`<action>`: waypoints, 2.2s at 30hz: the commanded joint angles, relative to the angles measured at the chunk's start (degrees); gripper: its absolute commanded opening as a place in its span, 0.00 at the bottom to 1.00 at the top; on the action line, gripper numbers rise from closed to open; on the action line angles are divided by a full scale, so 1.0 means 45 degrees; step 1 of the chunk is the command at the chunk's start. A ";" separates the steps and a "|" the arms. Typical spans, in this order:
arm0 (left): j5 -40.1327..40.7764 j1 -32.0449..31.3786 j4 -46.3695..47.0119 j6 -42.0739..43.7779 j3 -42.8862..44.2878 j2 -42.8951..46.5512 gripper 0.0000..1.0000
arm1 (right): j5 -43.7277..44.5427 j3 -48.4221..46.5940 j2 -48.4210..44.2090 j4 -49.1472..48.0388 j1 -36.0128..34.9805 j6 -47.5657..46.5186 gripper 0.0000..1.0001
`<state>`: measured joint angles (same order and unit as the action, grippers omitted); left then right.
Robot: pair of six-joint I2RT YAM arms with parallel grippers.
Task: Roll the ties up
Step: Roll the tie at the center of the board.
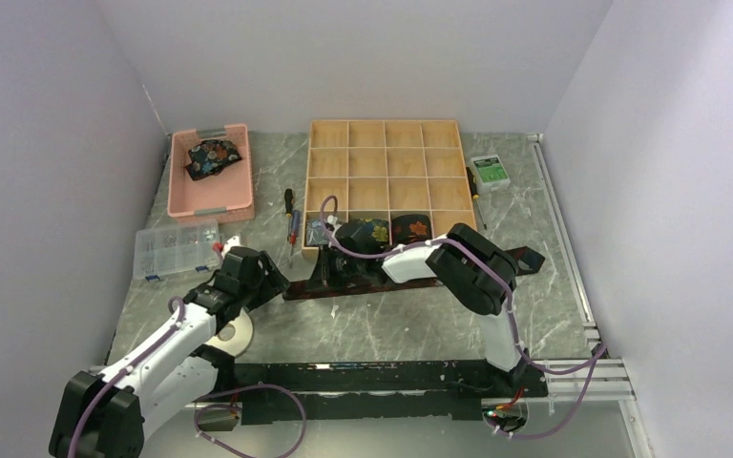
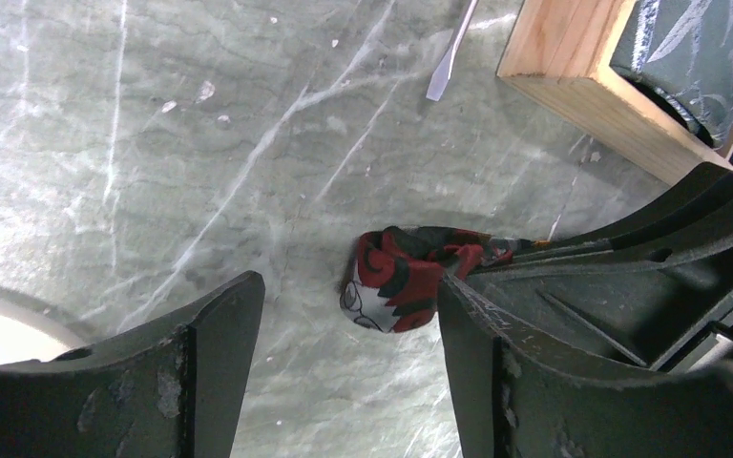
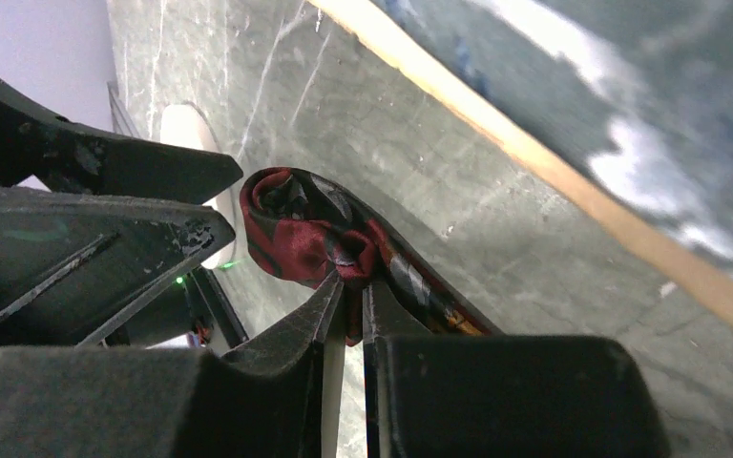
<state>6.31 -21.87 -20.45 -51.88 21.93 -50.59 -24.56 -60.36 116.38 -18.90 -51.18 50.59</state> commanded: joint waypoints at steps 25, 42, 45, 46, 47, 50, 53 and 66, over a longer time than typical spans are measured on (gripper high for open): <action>-0.2903 0.0672 0.3832 0.0926 -0.1685 -0.0476 0.69 | -0.0091 0.1858 -0.0835 -0.1288 0.0986 -0.0200 0.14; -0.3183 0.0904 0.4822 0.0855 -0.1836 -0.1167 0.64 | 0.0226 0.0517 -0.1190 0.0025 0.0557 -0.1107 0.21; -0.3080 0.0914 0.4571 0.0786 -0.1912 -0.0785 0.64 | 0.0211 0.0086 -0.1120 0.0378 0.0498 -0.1387 0.24; -0.3039 0.0914 0.4564 0.0764 -0.1940 -0.0672 0.64 | 0.0236 -0.0018 -0.1111 0.0479 0.0451 -0.1455 0.24; -0.3003 0.0912 0.4417 0.0739 -0.1959 -0.0538 0.64 | 0.0246 -0.0100 -0.1115 0.0536 0.0415 -0.1491 0.24; -0.2842 0.0909 0.4146 0.0670 -0.2050 -0.0245 0.64 | 0.0251 -0.0243 -0.1026 0.0571 0.0339 -0.1472 0.26; -0.2768 0.0904 0.4060 0.0641 -0.2071 -0.0145 0.64 | 0.0411 -0.0320 -0.1052 0.0763 0.0293 -0.1536 0.30; -0.2739 0.0934 0.3980 0.0650 -0.2062 -0.0101 0.63 | 0.0953 -0.0066 -0.1722 0.1122 0.0298 -0.1161 0.52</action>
<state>-6.63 -17.98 -1.83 -48.99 13.13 -51.88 -21.41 -59.96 111.50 -13.04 -49.78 44.58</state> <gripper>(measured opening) 0.632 0.506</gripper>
